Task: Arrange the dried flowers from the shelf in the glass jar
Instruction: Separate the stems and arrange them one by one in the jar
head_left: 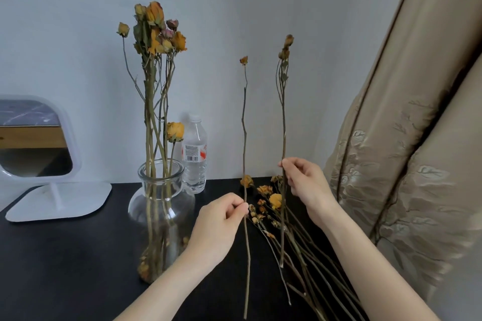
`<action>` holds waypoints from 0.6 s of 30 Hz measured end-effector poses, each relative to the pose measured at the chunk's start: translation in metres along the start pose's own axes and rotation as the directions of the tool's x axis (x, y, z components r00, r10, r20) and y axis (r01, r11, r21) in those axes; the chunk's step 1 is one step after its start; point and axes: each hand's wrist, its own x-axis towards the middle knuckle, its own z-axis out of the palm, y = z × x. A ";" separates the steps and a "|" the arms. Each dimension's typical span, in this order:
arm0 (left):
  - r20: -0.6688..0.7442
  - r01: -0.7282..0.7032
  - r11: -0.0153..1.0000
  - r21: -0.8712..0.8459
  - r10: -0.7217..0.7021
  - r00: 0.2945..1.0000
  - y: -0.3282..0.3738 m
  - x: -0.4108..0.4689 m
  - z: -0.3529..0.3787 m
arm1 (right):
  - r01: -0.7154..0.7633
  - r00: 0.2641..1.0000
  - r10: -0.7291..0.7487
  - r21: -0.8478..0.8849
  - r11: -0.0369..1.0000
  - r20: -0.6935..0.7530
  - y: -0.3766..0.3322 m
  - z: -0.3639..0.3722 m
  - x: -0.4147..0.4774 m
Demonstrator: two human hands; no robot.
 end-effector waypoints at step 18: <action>-0.459 -0.241 0.970 0.003 0.216 0.862 0.079 0.052 -0.186 | 0.258 0.962 -0.271 0.204 0.944 0.037 -0.127 0.066 -0.003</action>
